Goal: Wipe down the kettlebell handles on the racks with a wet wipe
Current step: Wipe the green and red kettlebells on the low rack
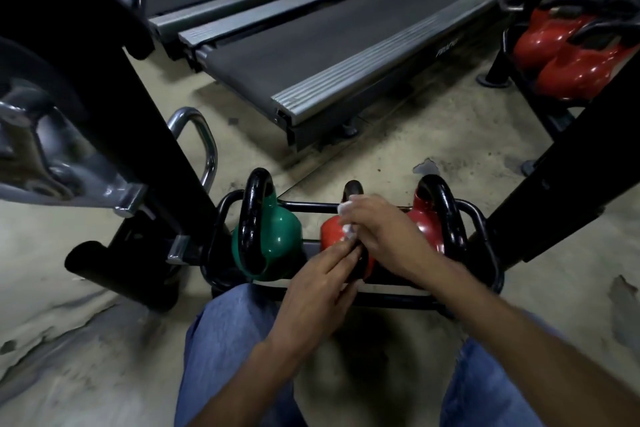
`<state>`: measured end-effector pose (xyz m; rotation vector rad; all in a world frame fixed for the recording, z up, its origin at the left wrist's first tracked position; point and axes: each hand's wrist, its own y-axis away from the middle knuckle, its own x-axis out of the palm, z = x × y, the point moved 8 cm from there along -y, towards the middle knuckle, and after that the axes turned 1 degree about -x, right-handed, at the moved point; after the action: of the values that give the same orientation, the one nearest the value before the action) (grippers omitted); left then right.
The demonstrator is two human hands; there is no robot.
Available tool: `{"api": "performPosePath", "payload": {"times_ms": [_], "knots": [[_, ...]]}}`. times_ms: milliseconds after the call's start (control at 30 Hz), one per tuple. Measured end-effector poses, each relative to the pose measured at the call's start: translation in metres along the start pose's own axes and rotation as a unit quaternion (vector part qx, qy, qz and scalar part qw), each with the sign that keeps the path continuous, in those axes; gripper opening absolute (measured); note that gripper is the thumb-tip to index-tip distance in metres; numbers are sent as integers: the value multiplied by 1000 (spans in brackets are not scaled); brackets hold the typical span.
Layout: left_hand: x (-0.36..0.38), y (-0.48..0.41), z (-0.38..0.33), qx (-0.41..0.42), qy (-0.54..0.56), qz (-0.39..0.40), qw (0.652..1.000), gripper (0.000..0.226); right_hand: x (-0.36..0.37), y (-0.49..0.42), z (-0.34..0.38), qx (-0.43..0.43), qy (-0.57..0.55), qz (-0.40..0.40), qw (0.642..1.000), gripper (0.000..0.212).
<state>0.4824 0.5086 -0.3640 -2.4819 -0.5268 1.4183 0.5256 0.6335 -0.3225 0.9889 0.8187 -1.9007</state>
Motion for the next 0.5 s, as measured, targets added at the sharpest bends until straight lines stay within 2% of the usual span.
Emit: {"api": "performPosePath", "payload": {"times_ms": [33,100,167,233,267,300,333,367,433,500], "knots": [[-1,-3,2,-13,-4,1,1000,54,-8,12,-10,59,-95,-88,990,24],[-2,-15,5,-45,-6,24,999,61,2,26,-37,194,-274,-195,922,21],[-1,-30,6,-68,-12,63,996,66,29,28,-60,305,-443,-241,808,12],[-2,-41,2,-72,-27,81,994,69,52,25,-71,389,-578,-243,675,9],[-3,-45,1,-76,-32,85,993,69,60,22,-71,408,-636,-233,612,12],[-4,-47,0,-81,-34,87,992,69,64,20,-67,415,-678,-218,567,16],[-5,-47,0,-87,-32,89,992,69,66,19,-62,414,-701,-197,547,20],[-5,-45,1,-91,-27,90,991,70,66,21,-56,412,-706,-169,551,25],[-3,-39,3,-102,-17,96,990,74,66,31,-45,404,-677,-124,603,31],[0,-33,1,-117,-4,99,988,79,63,41,-45,376,-623,-100,679,34]]}}
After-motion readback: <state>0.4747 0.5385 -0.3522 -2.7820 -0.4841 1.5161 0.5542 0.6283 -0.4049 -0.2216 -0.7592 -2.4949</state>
